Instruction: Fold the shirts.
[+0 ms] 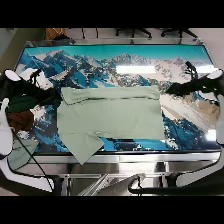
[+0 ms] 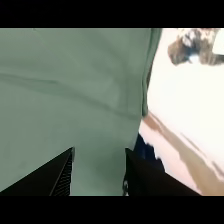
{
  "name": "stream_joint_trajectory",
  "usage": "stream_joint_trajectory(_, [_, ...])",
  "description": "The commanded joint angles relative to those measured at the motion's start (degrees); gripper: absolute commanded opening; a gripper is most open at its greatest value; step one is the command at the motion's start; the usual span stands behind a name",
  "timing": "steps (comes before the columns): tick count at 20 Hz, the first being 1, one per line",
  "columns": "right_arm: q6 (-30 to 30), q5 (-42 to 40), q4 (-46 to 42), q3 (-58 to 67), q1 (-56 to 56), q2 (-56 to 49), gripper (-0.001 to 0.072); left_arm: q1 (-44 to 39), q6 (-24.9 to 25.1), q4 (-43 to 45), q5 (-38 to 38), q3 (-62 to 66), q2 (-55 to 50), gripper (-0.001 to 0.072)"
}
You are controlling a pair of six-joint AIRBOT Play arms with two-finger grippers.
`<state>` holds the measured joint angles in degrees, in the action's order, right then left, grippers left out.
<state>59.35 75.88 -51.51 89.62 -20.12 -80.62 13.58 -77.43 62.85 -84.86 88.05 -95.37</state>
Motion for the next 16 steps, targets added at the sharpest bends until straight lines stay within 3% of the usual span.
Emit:
stream_joint_trajectory(1, [4.1,6.8,-1.7,-11.1,-7.5,7.6,0.0381,3.0,-1.3,0.1,-2.1,-21.2,15.1,0.0648])
stream_joint_trajectory(6, [4.1,3.7,-1.6,-27.6,-12.6,11.4,0.0386,5.9,-3.9,0.0,9.4,-57.8,41.9,0.0648])
stream_joint_trajectory(9, [4.1,1.1,-1.4,-33.1,-11.5,10.8,0.0435,5.9,-4.6,-0.5,17.2,-70.7,49.6,0.0647])
stream_joint_trajectory(10, [4.1,0.7,-1.4,-34.3,-10.7,10.4,0.0472,5.9,-5.0,-2.6,19.5,-71.5,50.1,0.0647])
stream_joint_trajectory(13, [3.3,-0.3,-1.4,-36.2,-7.7,9.3,0.0468,5.9,-4.9,-4.3,26.3,-69.2,49.2,0.0645])
stream_joint_trajectory(16, [3.2,-1.6,-1.4,-36.4,-3.7,7.1,0.0467,5.8,-4.3,-4.6,30.6,-66.2,41.3,0.0646])
